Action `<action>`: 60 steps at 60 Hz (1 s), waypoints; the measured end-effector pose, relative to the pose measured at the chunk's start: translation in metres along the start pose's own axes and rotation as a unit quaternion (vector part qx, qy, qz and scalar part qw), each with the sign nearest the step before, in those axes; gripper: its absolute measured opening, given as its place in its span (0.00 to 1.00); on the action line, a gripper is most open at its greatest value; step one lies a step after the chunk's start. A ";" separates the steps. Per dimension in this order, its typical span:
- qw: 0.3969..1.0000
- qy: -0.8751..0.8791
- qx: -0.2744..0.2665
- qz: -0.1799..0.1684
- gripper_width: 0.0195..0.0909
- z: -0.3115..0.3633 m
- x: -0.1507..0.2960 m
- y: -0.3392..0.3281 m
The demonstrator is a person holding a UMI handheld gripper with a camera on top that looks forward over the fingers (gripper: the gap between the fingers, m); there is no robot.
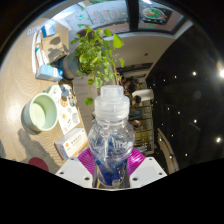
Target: Pour water
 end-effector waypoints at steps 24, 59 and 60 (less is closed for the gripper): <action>0.816 0.547 0.183 -0.044 0.24 0.022 -0.060 -0.043; 0.768 0.603 0.209 -0.046 0.45 0.121 -0.081 -0.042; 0.767 0.605 0.211 -0.040 0.46 0.122 -0.082 -0.042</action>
Point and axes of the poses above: the point between the fingertips, and its own axes, seen from behind it with the camera up: z to the left, x up, y forward, the way the camera looks, the point moved 7 cm from there along -y, backward, against the way the camera looks, and after that the axes turned 1 degree about y, right-handed, at the moved point
